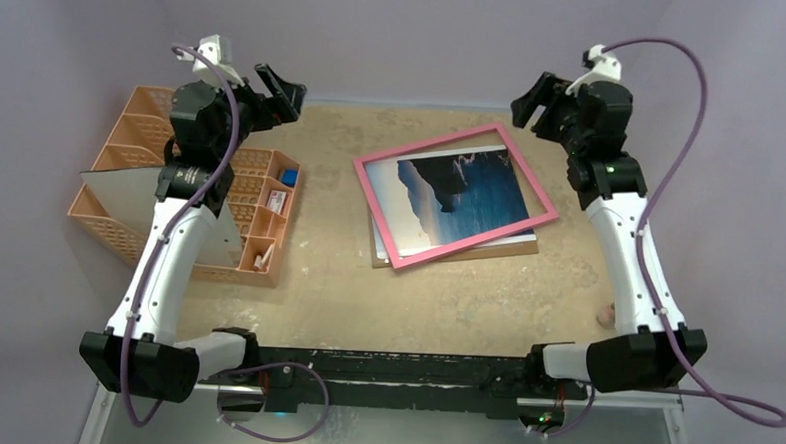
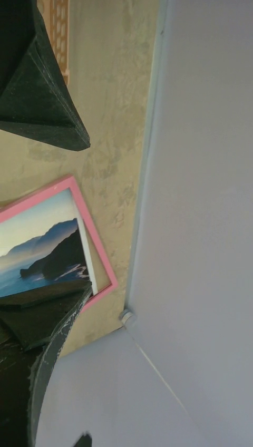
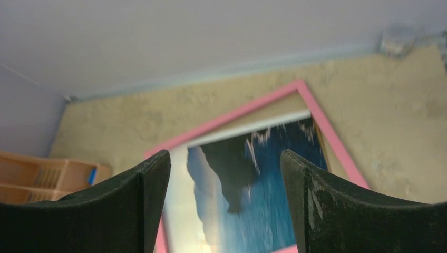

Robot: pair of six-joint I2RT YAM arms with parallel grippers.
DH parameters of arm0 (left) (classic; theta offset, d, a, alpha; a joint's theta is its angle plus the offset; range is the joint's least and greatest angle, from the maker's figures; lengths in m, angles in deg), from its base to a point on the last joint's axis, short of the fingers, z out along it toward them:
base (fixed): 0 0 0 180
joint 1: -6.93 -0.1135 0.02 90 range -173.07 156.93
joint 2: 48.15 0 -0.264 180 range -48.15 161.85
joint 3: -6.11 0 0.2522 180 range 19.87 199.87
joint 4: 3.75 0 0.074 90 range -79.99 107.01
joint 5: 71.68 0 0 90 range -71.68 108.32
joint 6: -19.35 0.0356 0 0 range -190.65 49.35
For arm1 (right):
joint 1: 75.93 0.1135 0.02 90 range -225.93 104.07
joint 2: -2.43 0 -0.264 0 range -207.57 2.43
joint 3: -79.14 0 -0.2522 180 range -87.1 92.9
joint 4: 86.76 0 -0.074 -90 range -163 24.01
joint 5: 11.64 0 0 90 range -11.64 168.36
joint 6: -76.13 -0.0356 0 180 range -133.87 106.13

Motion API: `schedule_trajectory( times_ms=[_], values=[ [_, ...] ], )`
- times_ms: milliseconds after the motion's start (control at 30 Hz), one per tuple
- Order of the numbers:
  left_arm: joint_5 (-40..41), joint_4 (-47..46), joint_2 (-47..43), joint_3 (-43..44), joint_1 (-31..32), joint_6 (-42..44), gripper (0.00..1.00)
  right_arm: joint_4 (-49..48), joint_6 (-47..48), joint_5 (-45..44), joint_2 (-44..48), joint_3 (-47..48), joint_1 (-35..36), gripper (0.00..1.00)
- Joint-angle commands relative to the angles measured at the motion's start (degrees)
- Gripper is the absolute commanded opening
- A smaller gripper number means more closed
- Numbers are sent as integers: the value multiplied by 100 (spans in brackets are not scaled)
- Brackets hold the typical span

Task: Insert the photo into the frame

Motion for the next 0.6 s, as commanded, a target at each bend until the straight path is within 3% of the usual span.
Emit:
schedule_trajectory(
  times_ms=[0, 67, 200, 333, 433, 567],
  values=[
    [-730, -720, 157, -470, 128, -630, 96, 1110, 51, 408, -347, -631, 19, 78],
    [-808, -717, 268, -674, 280, -811, 93, 1284, -44, 574, -447, -1149, 35, 70],
    [-756, -613, 469, -1026, 783, -993, 89, 703, -474, 904, -4, -2506, 102, 68],
    [-416, -423, 681, -1382, 1493, -1043, 86, 586, -712, 1100, 2, -3261, 446, 66],
    [-118, -222, 808, -1775, 1647, -1469, 84, 360, -789, 1426, -122, -3744, 685, 56],
    [-79, -425, 864, -2260, 1709, -1770, 83, -189, -880, 1933, -158, -4330, 777, 50]
  ],
)
